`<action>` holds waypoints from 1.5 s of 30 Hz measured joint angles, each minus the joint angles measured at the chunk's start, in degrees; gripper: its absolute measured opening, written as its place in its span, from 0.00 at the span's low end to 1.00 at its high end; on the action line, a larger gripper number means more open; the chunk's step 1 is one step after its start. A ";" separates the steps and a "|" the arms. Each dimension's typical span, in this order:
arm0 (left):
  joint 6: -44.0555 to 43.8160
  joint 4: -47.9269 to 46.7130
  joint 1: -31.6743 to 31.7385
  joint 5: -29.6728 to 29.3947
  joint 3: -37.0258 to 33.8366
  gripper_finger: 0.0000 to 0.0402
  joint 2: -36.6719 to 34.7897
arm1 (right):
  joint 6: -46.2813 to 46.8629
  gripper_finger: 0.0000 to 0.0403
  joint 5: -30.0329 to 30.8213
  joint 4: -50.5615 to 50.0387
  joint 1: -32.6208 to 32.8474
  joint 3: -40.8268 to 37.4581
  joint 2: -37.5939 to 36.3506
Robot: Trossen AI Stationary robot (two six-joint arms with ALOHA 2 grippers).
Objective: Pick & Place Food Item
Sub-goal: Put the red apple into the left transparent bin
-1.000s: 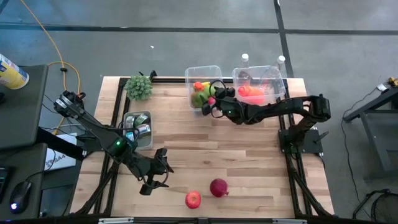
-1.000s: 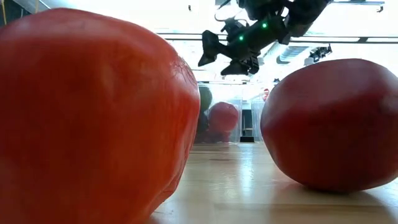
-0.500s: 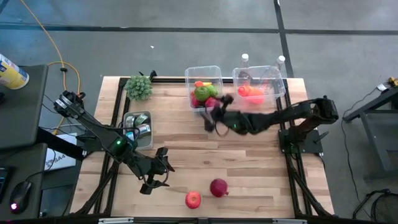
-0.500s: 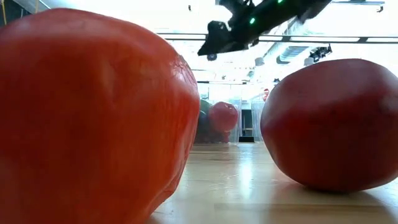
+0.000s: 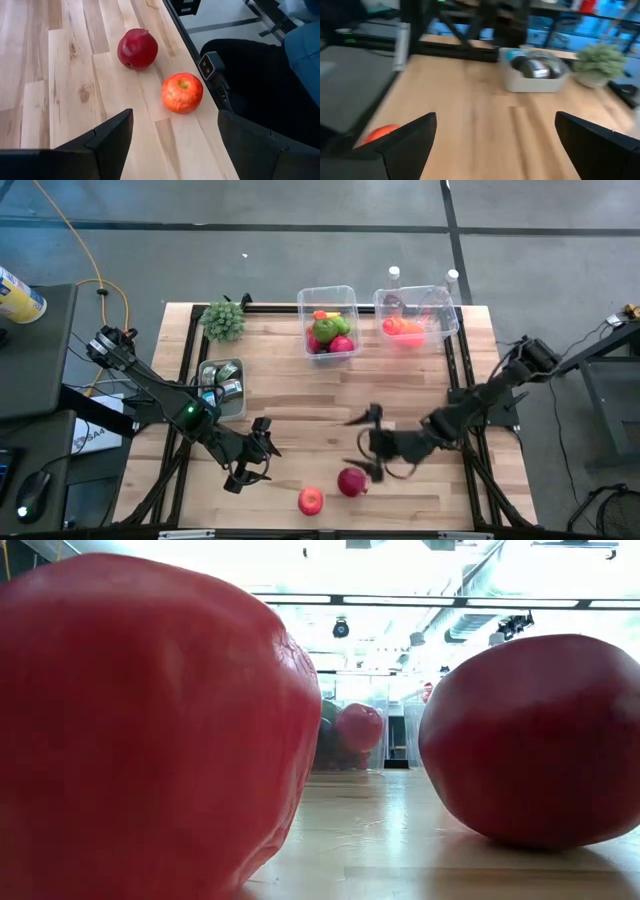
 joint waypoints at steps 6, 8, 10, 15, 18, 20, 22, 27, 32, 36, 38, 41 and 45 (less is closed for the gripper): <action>-2.61 0.51 0.40 -0.27 0.00 0.70 0.00 | 6.36 0.98 0.31 -1.05 5.25 0.01 0.57; -2.01 0.59 0.67 -0.26 0.00 0.70 0.02 | 8.34 0.98 0.43 -1.80 6.26 0.02 0.57; -0.17 0.59 0.70 -0.28 0.00 0.70 0.02 | 8.75 0.98 0.83 -2.00 7.19 0.02 0.59; 3.02 0.49 0.70 -0.30 0.00 0.70 0.02 | 8.63 0.98 3.22 -1.85 8.25 0.01 0.59; 2.78 0.92 0.70 -0.30 0.00 0.70 0.04 | 8.13 0.98 4.31 -1.79 8.18 0.02 0.59; 3.78 1.82 0.69 -0.57 0.00 0.70 0.04 | 6.35 0.98 4.34 -1.81 7.92 0.02 0.59; 5.53 1.86 -0.21 -3.04 0.00 0.70 0.04 | 4.13 0.98 4.30 -1.72 7.38 0.02 0.59; 7.58 1.70 -3.80 -7.43 0.00 0.70 0.07 | 2.12 0.98 4.31 -1.70 5.60 0.01 0.59; 6.19 2.96 -6.03 -7.63 0.44 0.70 0.72 | 1.93 0.98 4.26 -1.70 4.21 0.02 0.59; 6.36 6.46 -9.15 -7.53 2.94 0.70 5.56 | -0.38 0.98 3.85 -1.68 3.31 0.02 0.59; 7.11 5.50 -10.50 -7.24 5.88 0.70 9.14 | -0.84 0.98 3.12 -1.61 2.92 0.02 0.59; 5.57 3.01 -11.48 -7.12 10.47 0.70 13.50 | -0.82 0.98 2.91 -1.22 2.71 0.02 0.59; 3.48 2.37 -12.56 -7.41 13.30 0.70 16.76 | -0.78 0.98 1.91 -1.90 2.92 0.02 0.59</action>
